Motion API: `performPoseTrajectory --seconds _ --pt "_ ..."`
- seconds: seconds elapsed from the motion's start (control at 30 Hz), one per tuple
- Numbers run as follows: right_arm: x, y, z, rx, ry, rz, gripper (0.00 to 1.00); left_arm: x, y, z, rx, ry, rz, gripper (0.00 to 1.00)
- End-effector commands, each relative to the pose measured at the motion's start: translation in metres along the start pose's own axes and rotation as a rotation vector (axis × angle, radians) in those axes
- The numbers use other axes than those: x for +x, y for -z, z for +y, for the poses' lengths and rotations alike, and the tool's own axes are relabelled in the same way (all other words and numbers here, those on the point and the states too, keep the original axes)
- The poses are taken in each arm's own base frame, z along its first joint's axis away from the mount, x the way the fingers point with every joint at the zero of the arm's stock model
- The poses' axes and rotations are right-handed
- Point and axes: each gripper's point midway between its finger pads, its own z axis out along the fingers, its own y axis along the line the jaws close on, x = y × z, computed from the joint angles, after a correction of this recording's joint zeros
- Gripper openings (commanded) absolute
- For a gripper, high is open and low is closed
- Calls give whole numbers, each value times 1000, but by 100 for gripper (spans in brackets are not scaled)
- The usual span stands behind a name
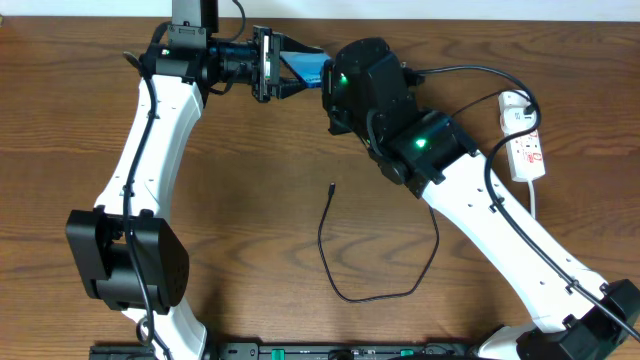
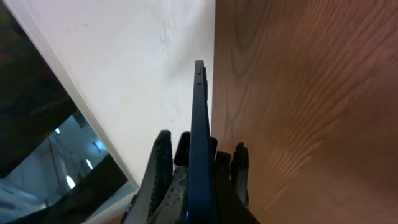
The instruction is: Plug charger to phone and switch on socket
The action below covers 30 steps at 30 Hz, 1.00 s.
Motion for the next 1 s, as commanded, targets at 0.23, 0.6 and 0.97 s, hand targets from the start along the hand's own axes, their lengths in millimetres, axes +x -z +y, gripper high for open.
performPoseTrajectory --seconds 0.23,0.6,0.97 --pt "-4 19 24 -83 -26 -28 1 19 5 -7 14 -41 19 36" --pt "6 19 20 -56 32 25 5 19 5 -7 14 -40 18 8" --pt "-18 17 33 -77 421 -7 99 10 7 -8 19 -87 -27 7"
